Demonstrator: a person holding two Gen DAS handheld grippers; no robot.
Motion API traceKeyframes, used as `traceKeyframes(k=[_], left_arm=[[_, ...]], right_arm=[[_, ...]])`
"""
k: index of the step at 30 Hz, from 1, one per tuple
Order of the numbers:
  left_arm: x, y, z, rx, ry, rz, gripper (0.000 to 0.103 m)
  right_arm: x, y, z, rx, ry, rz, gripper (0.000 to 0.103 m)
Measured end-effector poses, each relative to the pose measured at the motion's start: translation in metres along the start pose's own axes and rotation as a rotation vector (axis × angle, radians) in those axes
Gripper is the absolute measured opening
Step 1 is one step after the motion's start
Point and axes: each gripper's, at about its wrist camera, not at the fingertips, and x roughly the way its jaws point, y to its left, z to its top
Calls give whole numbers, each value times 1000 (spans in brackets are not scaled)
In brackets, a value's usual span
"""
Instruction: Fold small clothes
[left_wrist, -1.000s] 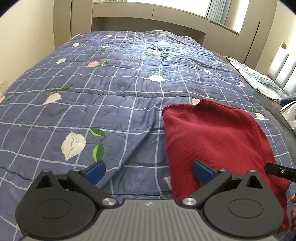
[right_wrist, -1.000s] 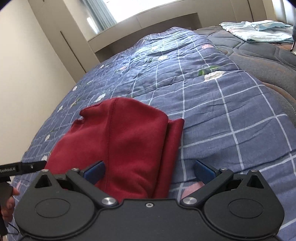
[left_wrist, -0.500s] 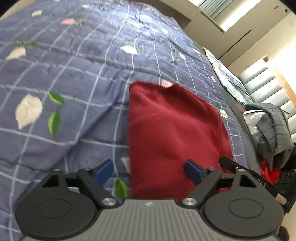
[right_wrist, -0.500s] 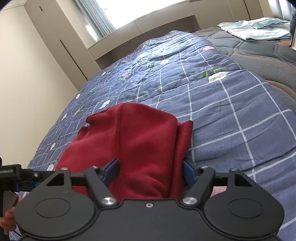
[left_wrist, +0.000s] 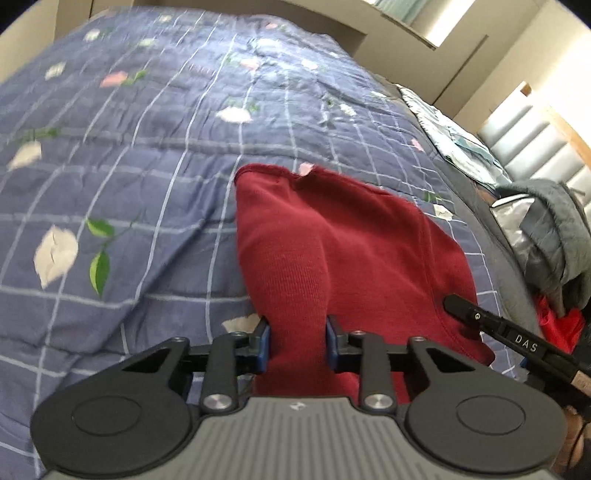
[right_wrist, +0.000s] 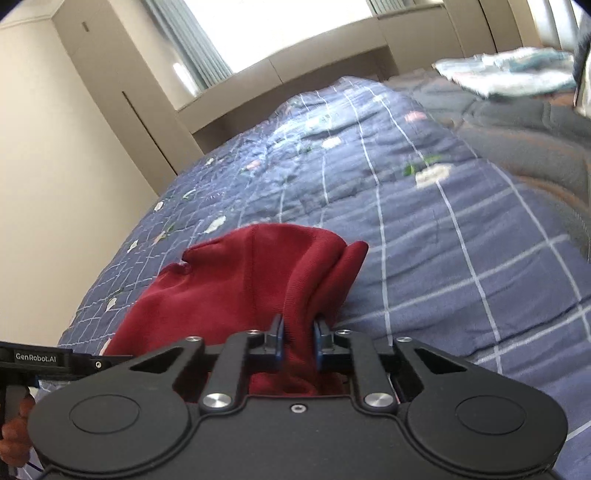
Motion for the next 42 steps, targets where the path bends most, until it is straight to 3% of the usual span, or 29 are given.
traceKeyframes(k=[5, 9, 18, 23, 30, 32, 34, 38, 42], left_arm=[[-25, -9, 4, 32, -33, -15, 27], [-52, -4, 5, 58, -70, 24, 27], [-112, 58, -2, 23, -117, 137, 27], [-120, 97, -10, -13, -103, 180, 27], [-109, 128, -23, -70, -83, 166, 29], [-107, 131, -24, -84, -80, 165, 32], [-106, 133, -26, -100, -73, 171, 37], [-106, 135, -30, -127, -52, 212, 53], [-119, 130, -36, -110, -80, 235, 69]], right_arm=[[-13, 23, 10, -46, -36, 39, 14], [-12, 51, 14, -75, -39, 91, 14], [14, 132, -3, -108, -4, 215, 14], [33, 172, -23, -138, 43, 235, 14], [45, 192, -38, -191, 73, 191, 15], [44, 192, -39, -199, 80, 178, 18], [46, 192, -38, -206, 91, 159, 29], [46, 189, -43, -228, 106, 124, 39], [37, 187, -48, -225, 93, 105, 58]])
